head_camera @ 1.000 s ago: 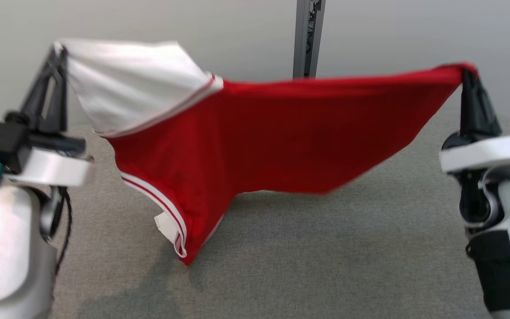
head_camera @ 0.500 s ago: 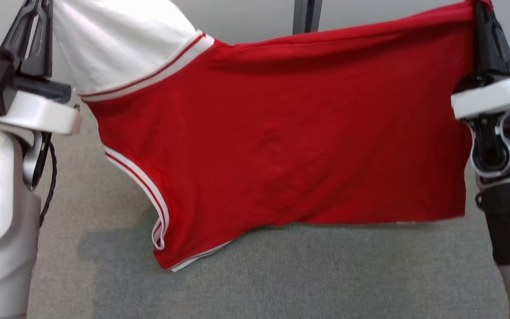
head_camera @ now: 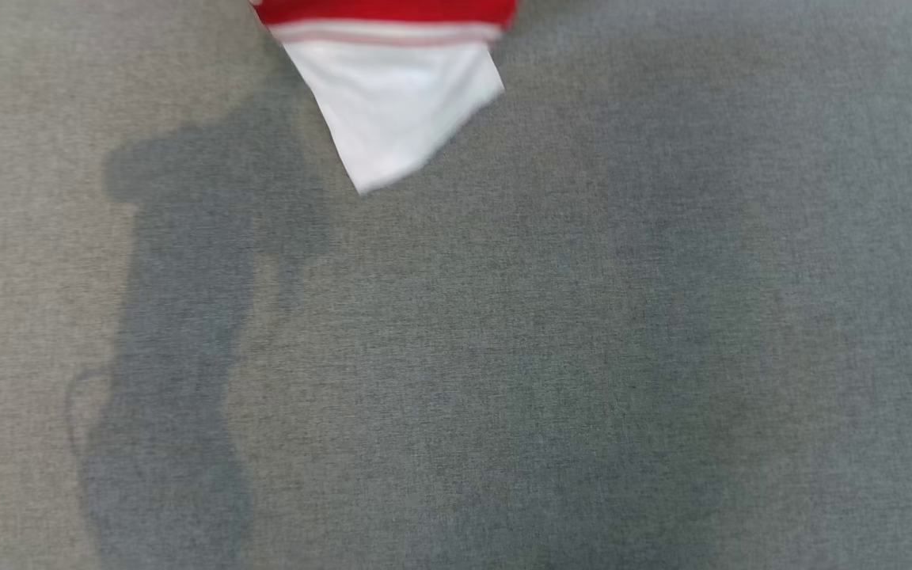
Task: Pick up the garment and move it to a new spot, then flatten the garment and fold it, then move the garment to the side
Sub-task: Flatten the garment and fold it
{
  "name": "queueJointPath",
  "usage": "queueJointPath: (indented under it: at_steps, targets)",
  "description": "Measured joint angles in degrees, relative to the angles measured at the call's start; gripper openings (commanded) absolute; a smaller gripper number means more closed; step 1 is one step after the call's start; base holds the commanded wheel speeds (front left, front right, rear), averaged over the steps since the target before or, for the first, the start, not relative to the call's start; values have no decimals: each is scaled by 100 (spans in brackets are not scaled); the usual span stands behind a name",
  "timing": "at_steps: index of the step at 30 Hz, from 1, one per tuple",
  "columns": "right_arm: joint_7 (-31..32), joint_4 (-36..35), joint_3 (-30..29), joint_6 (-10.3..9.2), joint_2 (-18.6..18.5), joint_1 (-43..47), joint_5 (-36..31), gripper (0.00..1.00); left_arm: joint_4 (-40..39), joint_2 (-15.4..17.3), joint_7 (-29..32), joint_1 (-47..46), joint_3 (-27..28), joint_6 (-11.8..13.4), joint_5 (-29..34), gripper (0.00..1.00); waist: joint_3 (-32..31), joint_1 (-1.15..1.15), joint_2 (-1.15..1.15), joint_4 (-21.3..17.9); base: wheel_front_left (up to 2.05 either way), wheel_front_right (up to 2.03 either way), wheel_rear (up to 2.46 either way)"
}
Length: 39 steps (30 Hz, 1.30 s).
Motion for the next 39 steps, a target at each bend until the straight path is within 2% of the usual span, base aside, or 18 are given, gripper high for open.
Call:
queueJointPath:
  at_steps: [5,8,11,18,22,28,33,39]
  targets:
    - [-7,-324,-528,1,-32,-111,-305,0,-379,81,0,-311,-92,209,-78,0,222,0,0,-85,0,0,0]
    - [-13,-428,-676,1,-35,170,-321,0,-601,108,0,-148,-100,324,-263,0,328,0,0,-49,0,0,0]
    - [-12,-250,-557,1,-20,849,-271,0,-772,51,0,555,-152,428,-443,0,360,0,0,31,0,0,0]
    - [-12,84,-334,1,-27,2598,426,0,-1096,-528,1,2827,-132,709,-920,0,216,0,0,179,0,0,0]
    - [-11,333,-18,1,51,3685,921,0,-1147,-860,2,4094,-179,686,-993,0,-48,0,0,212,0,0,0]
    - [19,697,709,0,144,4943,1837,0,-1104,-1260,2,5661,111,687,-1154,0,-628,0,0,189,0,0,0]
    - [64,717,1106,1,81,5672,2363,0,-999,-1461,2,6620,149,556,-1111,0,-1181,0,0,162,0,0,0]
    - [18,801,1222,1,15,6276,2762,0,-821,-1568,2,7616,180,485,-1033,0,-1842,0,0,139,0,0,0]
